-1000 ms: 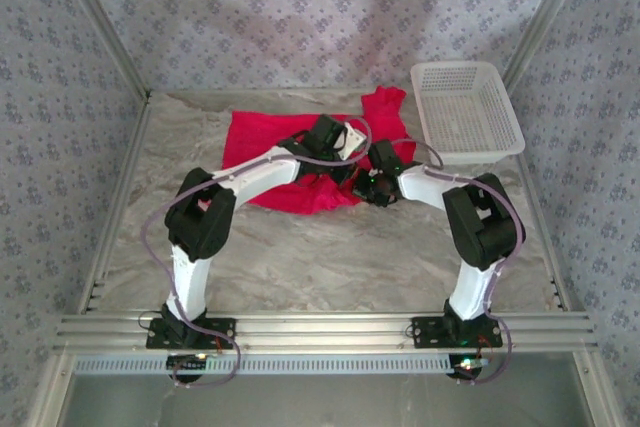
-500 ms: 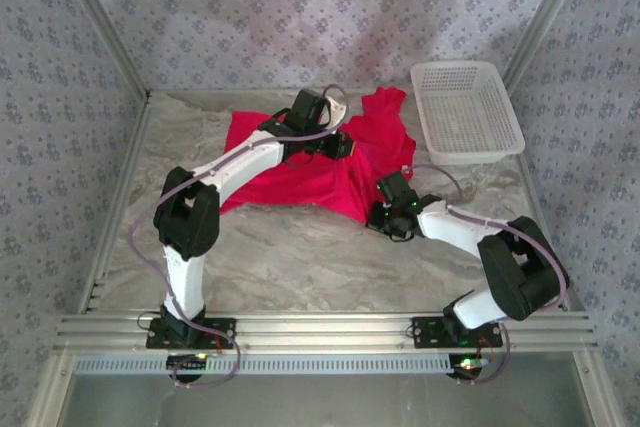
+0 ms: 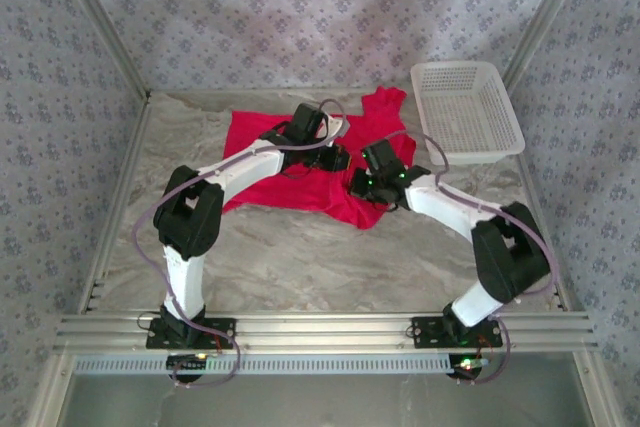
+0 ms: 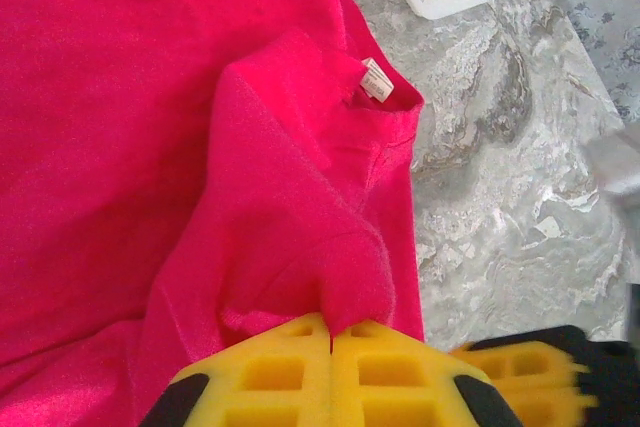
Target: Fold the inside-out t-shirt
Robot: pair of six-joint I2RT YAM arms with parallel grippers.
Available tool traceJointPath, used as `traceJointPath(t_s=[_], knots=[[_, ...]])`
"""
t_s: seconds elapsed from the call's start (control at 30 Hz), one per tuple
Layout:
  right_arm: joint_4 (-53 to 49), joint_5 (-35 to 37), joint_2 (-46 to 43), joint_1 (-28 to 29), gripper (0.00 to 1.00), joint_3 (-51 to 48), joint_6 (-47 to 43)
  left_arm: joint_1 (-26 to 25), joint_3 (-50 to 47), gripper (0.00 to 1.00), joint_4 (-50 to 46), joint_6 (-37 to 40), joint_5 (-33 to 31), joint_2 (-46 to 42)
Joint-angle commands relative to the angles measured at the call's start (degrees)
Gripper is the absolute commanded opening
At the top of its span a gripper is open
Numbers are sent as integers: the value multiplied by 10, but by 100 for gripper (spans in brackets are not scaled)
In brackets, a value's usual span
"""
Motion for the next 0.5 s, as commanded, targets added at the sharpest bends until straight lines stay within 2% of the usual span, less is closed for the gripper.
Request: traceJointPath(t_s=[0.0,0.1,0.3,0.37,0.47], knots=[[15,-18,51,3,3,34,16,2,9,0,3,-2,8,-14],[12,-4,83,4,2,48,26,3,9,0,-5,3,6,-17],[-61,196,110,-8,1,55,57,8,4,0,-18,11,3,-34],[-73,226,113,-9,2,59,53,9,5,0,-22,14,3,-36],[-80,234,118,-9,3,65,48,10,6,0,-23,14,5,-37]])
